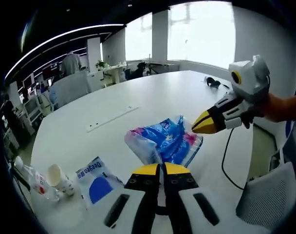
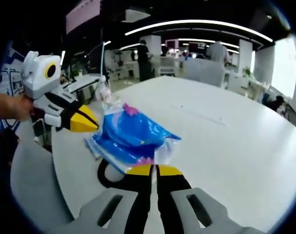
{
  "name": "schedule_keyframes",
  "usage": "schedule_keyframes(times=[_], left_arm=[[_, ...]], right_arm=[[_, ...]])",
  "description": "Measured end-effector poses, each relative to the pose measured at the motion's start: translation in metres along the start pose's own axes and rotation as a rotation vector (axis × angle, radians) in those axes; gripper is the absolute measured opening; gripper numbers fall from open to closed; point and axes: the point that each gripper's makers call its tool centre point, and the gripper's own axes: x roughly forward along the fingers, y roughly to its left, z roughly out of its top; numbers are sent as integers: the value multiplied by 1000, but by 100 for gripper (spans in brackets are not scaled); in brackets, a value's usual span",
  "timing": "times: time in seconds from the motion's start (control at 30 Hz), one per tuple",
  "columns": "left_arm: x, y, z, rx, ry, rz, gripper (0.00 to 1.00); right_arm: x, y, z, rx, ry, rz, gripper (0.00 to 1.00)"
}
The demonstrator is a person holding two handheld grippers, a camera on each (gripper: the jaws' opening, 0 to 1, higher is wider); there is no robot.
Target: Arrange the tabletop items into an orderly group along one side of the table until the central work area is clear of visible clutter.
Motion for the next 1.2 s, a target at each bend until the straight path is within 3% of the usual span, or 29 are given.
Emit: schedule_keyframes(times=[1.2], left_arm=[[49,-16,26,-4,-7,-50,2]], right_arm=[[-17,-61,-9,59,-12,-64,0]])
